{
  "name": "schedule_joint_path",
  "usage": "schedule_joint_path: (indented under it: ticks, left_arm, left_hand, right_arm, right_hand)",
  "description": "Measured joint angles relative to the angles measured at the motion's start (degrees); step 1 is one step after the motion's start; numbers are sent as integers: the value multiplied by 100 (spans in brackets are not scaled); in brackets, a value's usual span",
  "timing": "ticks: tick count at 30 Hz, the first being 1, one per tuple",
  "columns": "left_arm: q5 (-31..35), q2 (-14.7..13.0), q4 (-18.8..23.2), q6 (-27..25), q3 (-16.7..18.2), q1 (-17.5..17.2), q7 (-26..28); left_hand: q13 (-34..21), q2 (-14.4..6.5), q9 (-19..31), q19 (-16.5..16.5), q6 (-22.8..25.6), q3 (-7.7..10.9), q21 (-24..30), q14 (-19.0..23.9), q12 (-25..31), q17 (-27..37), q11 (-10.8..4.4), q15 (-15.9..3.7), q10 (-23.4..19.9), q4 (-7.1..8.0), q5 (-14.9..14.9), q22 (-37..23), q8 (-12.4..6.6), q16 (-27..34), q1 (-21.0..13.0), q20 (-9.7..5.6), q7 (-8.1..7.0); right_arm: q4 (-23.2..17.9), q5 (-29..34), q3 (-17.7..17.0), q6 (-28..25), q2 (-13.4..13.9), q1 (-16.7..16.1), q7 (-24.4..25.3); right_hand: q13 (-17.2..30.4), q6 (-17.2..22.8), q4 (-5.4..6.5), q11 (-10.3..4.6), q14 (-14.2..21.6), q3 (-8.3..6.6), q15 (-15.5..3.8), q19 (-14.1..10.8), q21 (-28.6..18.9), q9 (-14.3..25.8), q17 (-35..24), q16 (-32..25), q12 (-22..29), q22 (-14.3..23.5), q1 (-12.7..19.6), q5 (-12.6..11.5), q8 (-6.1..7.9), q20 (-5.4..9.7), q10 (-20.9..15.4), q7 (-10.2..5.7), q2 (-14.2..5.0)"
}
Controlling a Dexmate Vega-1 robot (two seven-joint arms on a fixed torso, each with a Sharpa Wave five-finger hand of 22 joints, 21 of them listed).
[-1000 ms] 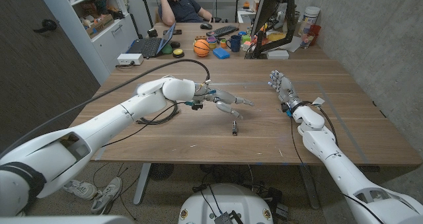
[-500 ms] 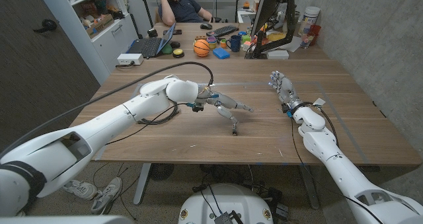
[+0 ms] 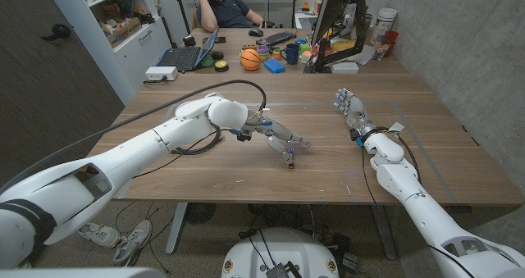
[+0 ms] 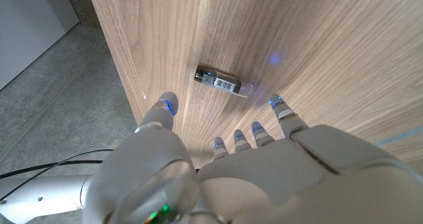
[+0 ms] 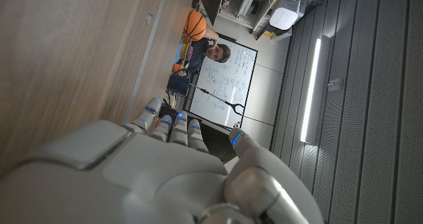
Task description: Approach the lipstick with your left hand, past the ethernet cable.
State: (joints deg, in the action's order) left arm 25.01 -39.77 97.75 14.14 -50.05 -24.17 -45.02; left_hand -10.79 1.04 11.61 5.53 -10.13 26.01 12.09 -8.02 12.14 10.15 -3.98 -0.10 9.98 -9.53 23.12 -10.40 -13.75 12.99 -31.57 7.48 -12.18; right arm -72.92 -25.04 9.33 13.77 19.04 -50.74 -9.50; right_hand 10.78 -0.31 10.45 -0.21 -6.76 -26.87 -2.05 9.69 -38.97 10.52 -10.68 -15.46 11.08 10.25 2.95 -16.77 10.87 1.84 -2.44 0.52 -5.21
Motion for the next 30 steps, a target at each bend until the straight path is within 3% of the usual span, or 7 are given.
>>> schedule_joint_path:
  ticks: [30]
  left_arm:
    - [96, -100, 226, -174, 41, -104, -143]
  left_hand:
    - [-29, -30, -1, -1, 0, -53, -24, -21, -50, 0, 0, -21, 0, 5, 45, -1, -45, -73, -360, 0, 0]
  right_arm:
    - [-140, 3, 12, -56, 44, -72, 36]
  right_hand:
    - [0, 0, 0, 1, 0, -1, 0, 0, 42, 0, 0, 22, 0, 0, -21, 0, 0, 0, 0, 0, 22]
